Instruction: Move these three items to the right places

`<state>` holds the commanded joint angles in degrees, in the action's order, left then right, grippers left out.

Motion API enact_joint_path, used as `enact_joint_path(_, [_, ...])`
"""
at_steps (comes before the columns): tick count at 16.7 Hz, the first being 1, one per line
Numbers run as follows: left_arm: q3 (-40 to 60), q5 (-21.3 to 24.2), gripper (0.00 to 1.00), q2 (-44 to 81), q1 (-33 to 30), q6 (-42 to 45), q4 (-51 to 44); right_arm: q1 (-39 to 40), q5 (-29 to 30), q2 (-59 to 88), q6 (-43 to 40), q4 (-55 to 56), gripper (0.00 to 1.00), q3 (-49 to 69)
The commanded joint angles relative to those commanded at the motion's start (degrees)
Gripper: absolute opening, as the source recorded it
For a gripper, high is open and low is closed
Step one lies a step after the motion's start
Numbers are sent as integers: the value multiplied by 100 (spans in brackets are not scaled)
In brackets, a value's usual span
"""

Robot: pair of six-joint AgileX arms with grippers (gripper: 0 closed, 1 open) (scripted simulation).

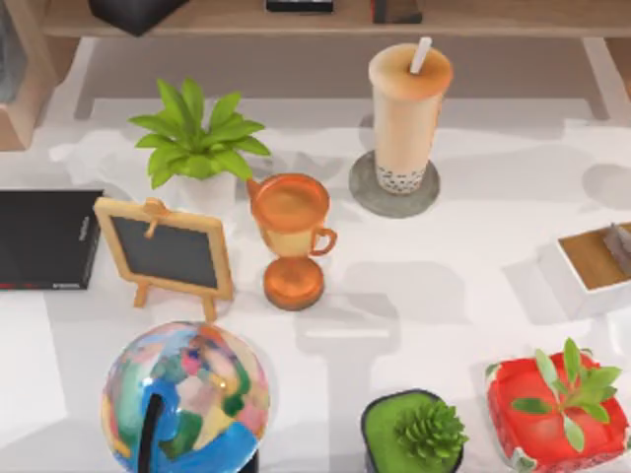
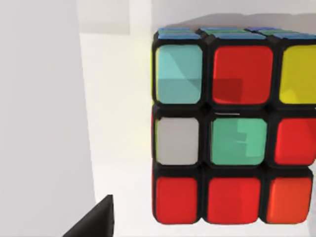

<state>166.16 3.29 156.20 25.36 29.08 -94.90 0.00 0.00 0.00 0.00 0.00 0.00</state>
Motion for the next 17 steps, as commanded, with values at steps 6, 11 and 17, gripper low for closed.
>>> enact_joint_path(6, [994, -7, 100, 796, -75, -93, -256, 0, 0, 0, 0, 0, 100, 0])
enact_joint_path(11, [1989, 22, 100, 1618, -38, -37, -383, 0, 0, 0, 0, 0, 100, 0])
enact_joint_path(17, [2011, 25, 85, 1639, -37, -41, -375, 0, 0, 0, 0, 0, 100, 0])
